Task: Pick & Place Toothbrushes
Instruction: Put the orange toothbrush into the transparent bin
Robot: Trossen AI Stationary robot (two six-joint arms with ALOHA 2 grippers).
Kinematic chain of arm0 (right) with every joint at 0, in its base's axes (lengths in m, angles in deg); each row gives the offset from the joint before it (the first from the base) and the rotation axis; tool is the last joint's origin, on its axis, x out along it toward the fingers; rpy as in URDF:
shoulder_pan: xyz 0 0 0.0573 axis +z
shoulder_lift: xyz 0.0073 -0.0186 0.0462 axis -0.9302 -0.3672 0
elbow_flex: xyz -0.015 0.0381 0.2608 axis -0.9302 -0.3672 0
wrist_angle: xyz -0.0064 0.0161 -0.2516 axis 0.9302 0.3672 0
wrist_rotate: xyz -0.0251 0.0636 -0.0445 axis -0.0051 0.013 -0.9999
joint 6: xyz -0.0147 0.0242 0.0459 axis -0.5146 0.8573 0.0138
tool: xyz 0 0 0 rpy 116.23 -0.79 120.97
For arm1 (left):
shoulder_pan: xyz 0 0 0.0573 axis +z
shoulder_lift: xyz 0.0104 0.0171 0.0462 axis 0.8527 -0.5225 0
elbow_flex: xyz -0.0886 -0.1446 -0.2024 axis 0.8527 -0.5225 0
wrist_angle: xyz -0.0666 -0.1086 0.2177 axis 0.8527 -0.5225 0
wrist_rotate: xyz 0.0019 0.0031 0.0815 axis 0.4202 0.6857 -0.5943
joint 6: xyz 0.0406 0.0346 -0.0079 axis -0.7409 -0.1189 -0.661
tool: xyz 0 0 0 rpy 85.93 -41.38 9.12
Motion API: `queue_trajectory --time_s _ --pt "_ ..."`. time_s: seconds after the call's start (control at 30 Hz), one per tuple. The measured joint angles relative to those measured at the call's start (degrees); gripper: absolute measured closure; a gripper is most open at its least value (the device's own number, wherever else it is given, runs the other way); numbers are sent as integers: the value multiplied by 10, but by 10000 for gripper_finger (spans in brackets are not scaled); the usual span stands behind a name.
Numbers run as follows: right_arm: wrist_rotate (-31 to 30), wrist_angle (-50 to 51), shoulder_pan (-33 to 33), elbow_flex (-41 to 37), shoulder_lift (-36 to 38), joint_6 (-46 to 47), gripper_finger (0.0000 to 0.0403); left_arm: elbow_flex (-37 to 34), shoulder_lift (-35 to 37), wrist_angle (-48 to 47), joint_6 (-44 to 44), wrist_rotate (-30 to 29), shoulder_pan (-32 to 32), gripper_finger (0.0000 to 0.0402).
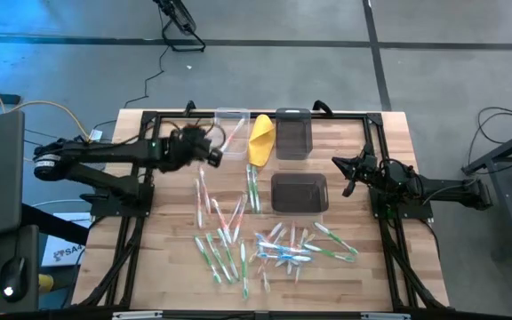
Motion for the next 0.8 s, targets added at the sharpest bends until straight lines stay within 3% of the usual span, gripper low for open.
queue_trajectory --time_s 0.23,0.53,0.8 --pt "-2 0 0 0 0 0 400 0 0 151 -143 88 90 391" --pt "-3 0 0 0 0 0 400 0 -14 218 -186 157 175 391" --pt "-17 0 0 0 0 0 400 0 -96 296 -226 233 237 391"
